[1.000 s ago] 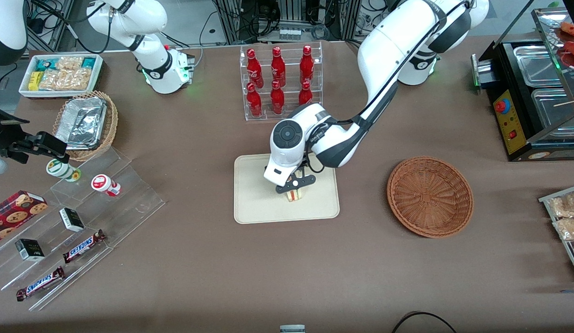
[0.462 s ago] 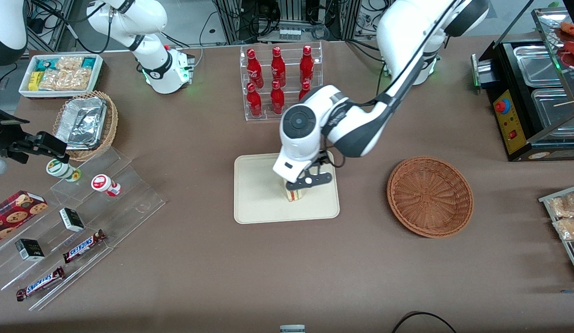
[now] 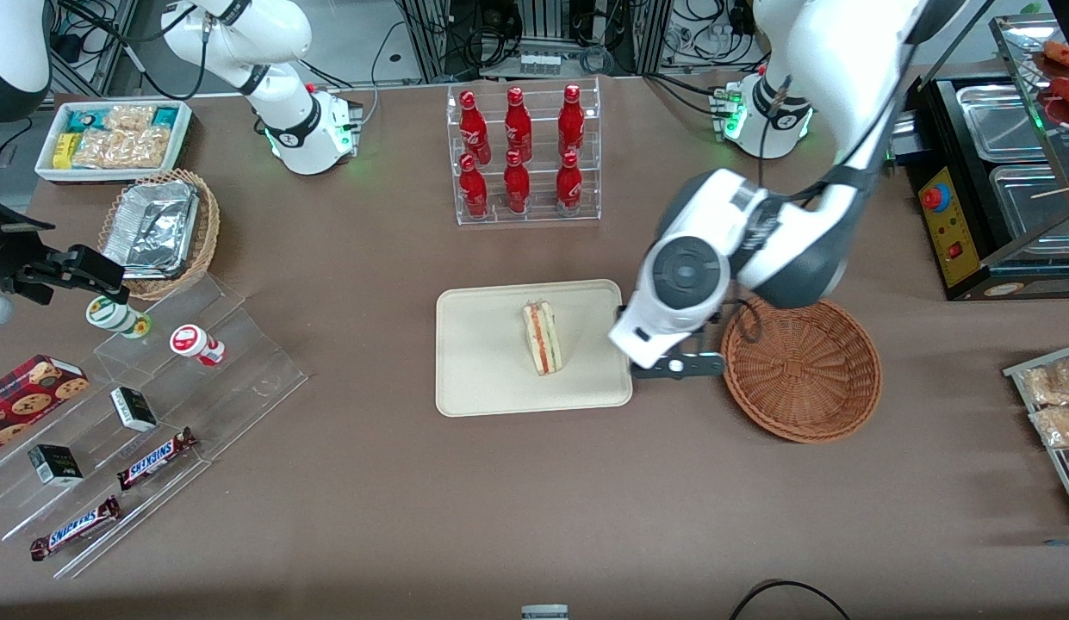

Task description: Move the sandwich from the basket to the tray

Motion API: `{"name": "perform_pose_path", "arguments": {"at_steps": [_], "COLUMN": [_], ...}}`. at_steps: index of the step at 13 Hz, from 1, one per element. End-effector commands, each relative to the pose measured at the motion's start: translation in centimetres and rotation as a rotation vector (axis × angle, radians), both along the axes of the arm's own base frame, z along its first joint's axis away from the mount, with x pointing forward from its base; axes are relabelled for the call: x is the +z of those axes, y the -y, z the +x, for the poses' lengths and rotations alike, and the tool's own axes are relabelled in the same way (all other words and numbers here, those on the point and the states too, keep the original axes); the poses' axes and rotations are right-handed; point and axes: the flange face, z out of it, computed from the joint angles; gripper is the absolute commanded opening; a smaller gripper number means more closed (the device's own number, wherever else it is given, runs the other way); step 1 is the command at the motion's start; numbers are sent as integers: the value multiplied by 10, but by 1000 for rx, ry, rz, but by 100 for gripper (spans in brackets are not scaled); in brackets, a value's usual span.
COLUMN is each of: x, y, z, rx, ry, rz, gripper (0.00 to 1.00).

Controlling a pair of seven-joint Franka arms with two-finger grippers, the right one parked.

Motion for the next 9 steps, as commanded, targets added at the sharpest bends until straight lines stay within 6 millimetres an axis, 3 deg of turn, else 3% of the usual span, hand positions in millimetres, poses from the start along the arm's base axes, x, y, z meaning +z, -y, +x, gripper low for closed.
{"name": "perform_pose_path", "arguments": {"at_steps": [1, 9], "x": [32, 116], "y": [-59, -180], "z": [-16, -38], "rx": [-79, -164], "ry": [-16, -44], "rz": [-31, -83], "gripper": [100, 100]}}
